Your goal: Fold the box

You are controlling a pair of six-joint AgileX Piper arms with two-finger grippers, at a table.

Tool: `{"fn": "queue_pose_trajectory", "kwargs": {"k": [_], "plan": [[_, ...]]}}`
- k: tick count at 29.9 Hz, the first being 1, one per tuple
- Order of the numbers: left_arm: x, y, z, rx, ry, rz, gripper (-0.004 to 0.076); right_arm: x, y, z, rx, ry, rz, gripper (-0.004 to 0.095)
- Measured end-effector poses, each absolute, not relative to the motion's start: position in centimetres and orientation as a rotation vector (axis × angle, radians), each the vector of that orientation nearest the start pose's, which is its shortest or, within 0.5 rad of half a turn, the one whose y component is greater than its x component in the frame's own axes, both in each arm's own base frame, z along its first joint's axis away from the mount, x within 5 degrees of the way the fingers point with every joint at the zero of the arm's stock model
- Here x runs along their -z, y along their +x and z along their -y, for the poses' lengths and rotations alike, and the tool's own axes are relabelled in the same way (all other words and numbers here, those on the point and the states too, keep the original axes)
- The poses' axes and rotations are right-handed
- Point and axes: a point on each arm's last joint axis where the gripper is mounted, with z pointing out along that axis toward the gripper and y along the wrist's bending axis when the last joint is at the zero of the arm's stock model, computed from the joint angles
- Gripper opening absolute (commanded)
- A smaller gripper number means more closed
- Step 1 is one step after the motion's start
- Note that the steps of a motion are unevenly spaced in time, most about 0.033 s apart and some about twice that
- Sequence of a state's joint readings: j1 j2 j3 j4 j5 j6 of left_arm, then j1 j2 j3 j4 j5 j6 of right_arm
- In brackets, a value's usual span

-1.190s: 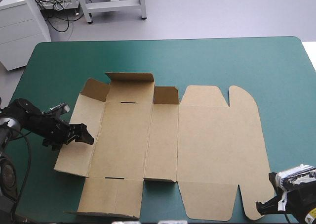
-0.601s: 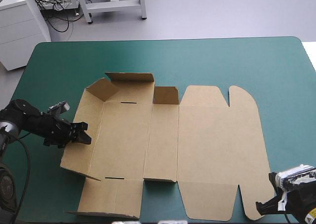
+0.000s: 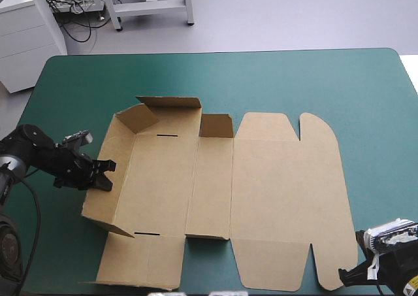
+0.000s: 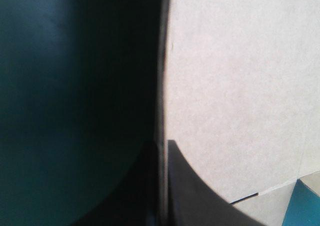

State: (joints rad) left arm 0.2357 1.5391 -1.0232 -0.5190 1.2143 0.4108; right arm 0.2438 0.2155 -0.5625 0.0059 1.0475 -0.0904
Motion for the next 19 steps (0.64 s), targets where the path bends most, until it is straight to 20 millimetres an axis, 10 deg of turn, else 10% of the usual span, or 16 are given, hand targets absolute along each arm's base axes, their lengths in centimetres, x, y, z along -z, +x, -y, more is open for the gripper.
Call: {"fn": "queue_pose_trajectory", "kwargs": {"k": [6, 19], "plan": [[-28.3, 29.7, 0.0, 0.540, 0.223, -2.875, -0.0032, -29.4, 2.4, -0.6, -0.094, -0.364, -2.160, -0.0004], [-32.1, 34.3, 12.8, -0.302, 1.148, -2.579, -0.0032, -29.4, 2.5, -0.2, -0.008, -0.381, -2.155, -0.0004]]}}
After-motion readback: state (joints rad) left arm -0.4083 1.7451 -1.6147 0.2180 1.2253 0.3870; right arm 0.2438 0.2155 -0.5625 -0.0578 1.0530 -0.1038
